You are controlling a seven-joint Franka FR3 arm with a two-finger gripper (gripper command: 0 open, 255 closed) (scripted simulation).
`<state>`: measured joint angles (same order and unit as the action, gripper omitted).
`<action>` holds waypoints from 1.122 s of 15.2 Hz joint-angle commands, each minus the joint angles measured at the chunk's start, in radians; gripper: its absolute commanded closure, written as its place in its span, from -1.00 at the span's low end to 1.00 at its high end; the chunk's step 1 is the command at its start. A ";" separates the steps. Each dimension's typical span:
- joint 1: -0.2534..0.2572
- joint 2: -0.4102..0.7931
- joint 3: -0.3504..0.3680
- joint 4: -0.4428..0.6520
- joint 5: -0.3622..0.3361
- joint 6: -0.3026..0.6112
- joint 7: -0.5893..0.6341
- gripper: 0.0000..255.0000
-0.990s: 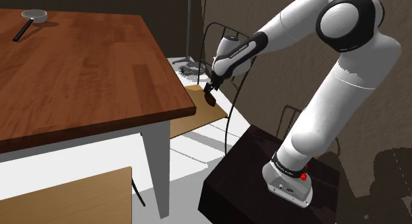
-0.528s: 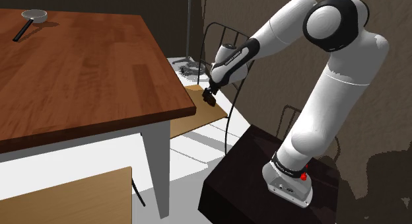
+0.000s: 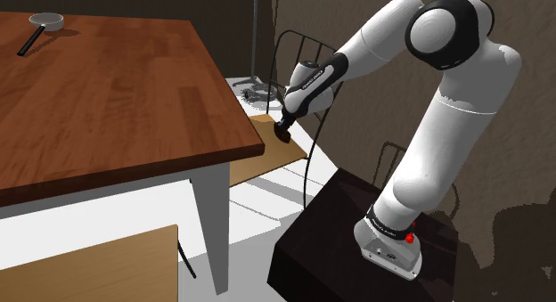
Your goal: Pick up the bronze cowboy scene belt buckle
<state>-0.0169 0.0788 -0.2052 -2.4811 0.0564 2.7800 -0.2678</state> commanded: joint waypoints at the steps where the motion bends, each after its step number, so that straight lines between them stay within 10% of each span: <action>1: -0.009 0.004 -0.010 -0.012 0.003 -0.001 -0.004 1.00; 17: -0.007 -0.145 -0.010 0.031 -0.078 -0.189 0.065 1.00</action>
<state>-0.0215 -0.0554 -0.2138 -2.4562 -0.0175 2.6072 -0.2050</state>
